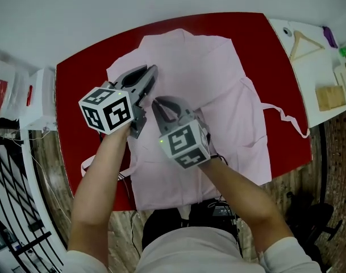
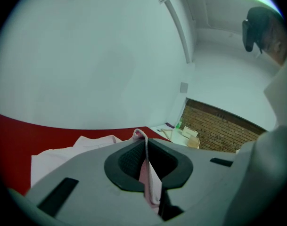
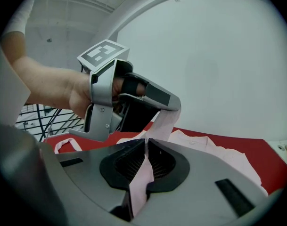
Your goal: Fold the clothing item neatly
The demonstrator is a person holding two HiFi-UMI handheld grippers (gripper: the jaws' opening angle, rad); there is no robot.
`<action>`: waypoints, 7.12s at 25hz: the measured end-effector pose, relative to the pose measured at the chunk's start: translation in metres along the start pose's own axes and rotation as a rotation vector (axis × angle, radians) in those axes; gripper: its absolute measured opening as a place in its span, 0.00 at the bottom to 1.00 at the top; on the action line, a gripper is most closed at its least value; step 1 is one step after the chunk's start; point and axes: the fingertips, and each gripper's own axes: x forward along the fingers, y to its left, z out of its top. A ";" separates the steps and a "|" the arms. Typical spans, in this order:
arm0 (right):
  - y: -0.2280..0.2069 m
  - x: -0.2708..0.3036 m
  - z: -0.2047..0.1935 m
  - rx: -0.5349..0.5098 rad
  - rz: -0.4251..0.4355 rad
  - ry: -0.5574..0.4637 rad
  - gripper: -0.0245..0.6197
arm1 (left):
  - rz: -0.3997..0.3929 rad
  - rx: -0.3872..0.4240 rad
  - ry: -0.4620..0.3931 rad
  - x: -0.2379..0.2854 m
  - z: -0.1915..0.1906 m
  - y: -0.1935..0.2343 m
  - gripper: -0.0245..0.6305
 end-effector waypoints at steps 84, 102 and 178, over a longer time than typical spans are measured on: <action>0.102 -0.033 -0.113 0.008 0.061 0.302 0.09 | 0.094 -0.381 -0.084 -0.263 -0.174 0.004 0.09; 0.253 -0.017 -0.147 -0.606 0.387 0.378 0.24 | 0.215 -0.400 -0.045 -0.366 -0.244 0.031 0.11; -0.070 -0.123 -0.055 -0.259 -0.226 0.227 0.07 | 0.362 0.379 0.420 -0.216 -0.217 0.043 0.06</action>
